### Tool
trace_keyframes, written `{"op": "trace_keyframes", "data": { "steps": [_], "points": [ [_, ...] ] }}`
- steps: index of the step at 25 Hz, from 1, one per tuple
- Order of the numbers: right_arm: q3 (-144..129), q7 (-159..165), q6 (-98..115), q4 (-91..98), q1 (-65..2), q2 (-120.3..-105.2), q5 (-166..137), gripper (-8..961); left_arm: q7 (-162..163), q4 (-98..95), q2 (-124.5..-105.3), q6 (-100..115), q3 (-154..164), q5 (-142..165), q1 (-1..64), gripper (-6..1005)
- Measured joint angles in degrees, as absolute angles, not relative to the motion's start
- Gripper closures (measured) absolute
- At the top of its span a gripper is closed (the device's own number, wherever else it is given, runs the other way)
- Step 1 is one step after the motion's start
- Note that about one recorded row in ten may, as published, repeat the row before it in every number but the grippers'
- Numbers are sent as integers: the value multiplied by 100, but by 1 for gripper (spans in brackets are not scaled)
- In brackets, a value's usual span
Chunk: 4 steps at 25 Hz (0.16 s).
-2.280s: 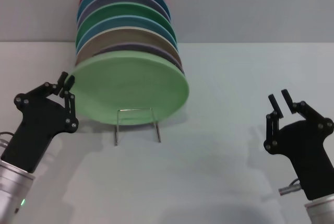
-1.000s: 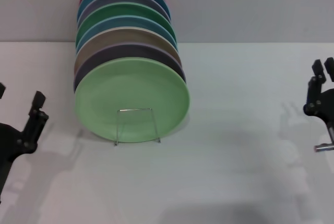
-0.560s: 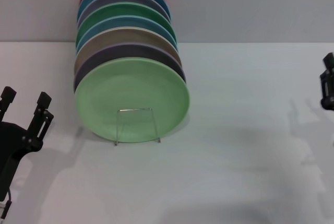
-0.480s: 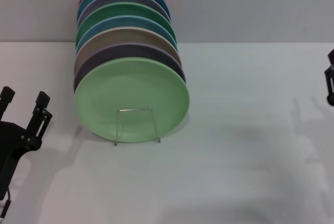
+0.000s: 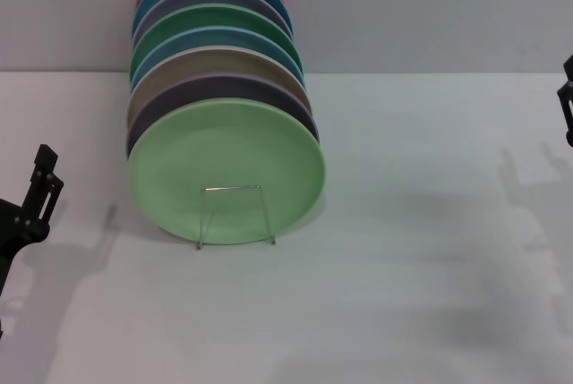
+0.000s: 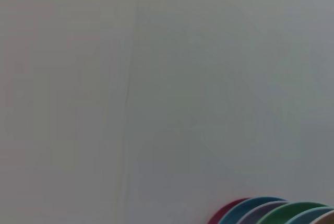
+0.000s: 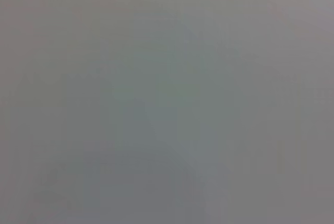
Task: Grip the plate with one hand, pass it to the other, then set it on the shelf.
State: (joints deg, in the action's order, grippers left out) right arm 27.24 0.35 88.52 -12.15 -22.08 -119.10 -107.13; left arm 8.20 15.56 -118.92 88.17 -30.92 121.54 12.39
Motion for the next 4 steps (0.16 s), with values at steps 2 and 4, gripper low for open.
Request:
{"op": "trace_keyframes", "data": {
  "steps": [2, 4],
  "points": [
    [2691, 34, 8794, -1171, -2238, -11910, -10729, 382, 817, 1541, -11887, 8778, -3159, 12154, 1260, 301],
    [2623, 34, 8756, -1162, -2224, -11903, -10753, 382, 814, 1515, -11887, 8767, -3209, 12154, 1273, 301]
  ]
}}
